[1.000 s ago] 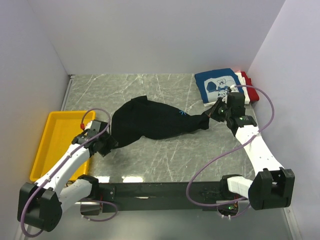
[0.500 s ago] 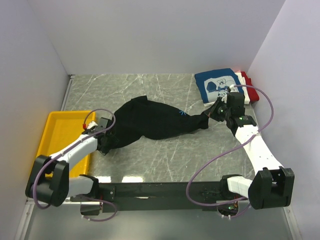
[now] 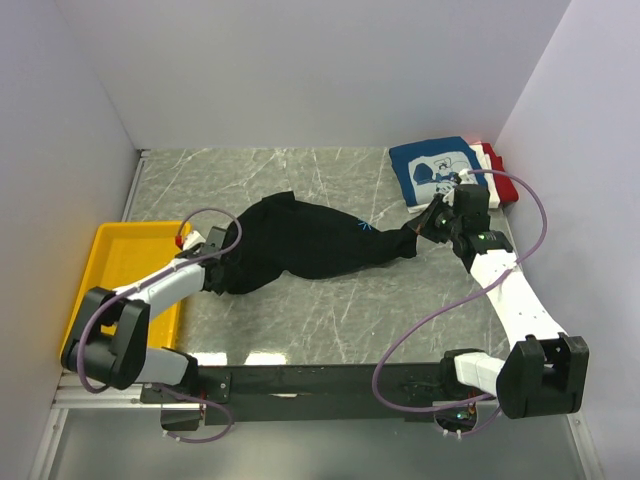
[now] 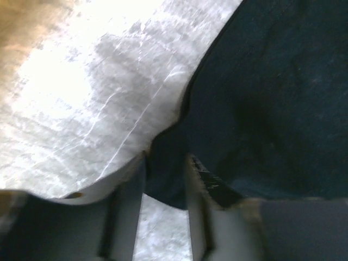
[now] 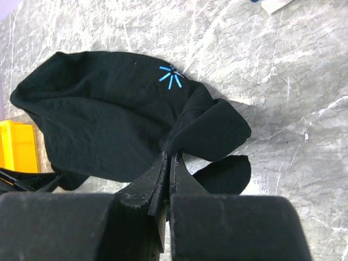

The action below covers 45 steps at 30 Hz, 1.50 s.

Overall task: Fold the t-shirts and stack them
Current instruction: Flatten the tshirt out

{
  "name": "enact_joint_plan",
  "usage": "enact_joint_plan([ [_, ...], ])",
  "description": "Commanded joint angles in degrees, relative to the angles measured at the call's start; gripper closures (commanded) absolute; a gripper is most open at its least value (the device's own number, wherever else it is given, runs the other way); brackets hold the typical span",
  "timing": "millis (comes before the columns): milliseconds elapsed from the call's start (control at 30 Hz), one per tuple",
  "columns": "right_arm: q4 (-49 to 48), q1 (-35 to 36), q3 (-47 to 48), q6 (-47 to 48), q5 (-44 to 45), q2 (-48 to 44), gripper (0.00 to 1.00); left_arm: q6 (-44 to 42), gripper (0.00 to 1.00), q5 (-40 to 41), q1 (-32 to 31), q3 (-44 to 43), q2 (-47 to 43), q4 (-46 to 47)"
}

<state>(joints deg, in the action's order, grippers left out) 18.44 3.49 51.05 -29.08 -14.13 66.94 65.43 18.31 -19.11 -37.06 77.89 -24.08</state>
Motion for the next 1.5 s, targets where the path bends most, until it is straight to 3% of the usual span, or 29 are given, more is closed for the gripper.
enact_joint_plan([
  [0, -2.4, 0.0, 0.3, 0.2, -0.5, -0.8, 1.0, -0.4, 0.64, 0.4, -0.7, -0.2, 3.0, -0.2],
  [67, -2.5, -0.1, 0.3, 0.1, -0.7, -0.7, 1.0, -0.9, 0.76, 0.6, -0.7, -0.6, 3.1, -0.4],
  [100, -2.5, 0.0, 0.3, 0.1, -0.9, -0.6, 1.0, -0.6, 0.99, 0.9, -0.7, -1.1, 2.9, -1.7],
  [267, -1.6, 0.0, 0.8, -0.2, -1.0, -0.9, 1.0, -2.1, 1.0, 3.6, -0.7, -5.5, 0.1, -7.0],
  [367, -0.8, 0.0, 1.9, -0.5, -0.9, -1.5, 1.0, -3.9, 1.0, 5.4, -0.6, -9.8, -6.4, -11.2],
  [633, 3.3, -0.5, 8.6, -2.6, -1.2, -5.1, 1.0, -9.4, 1.0, 10.1, 0.3, -28.3, -18.5, -21.0],
  [933, 13.0, -2.7, 25.7, -4.3, -0.3, -8.9, 1.0, -13.6, 1.0, 12.5, 0.7, -51.2, -22.4, -26.5],
  [1200, 22.2, -3.1, 48.2, -4.4, 3.1, -11.6, 1.0, -16.2, 1.0, 12.2, 0.7, -67.7, -24.0, -27.4],
  [1367, 23.7, -3.2, 57.3, -3.6, 5.6, -12.4, 1.0, -17.1, 1.0, 12.0, 0.7, -73.7, -24.4, -25.4],
  [1467, 21.2, -3.2, 56.7, -3.5, 5.5, -12.9, 1.0, -17.9, 1.0, 12.2, 0.7, -73.7, -24.0, -23.3],
])
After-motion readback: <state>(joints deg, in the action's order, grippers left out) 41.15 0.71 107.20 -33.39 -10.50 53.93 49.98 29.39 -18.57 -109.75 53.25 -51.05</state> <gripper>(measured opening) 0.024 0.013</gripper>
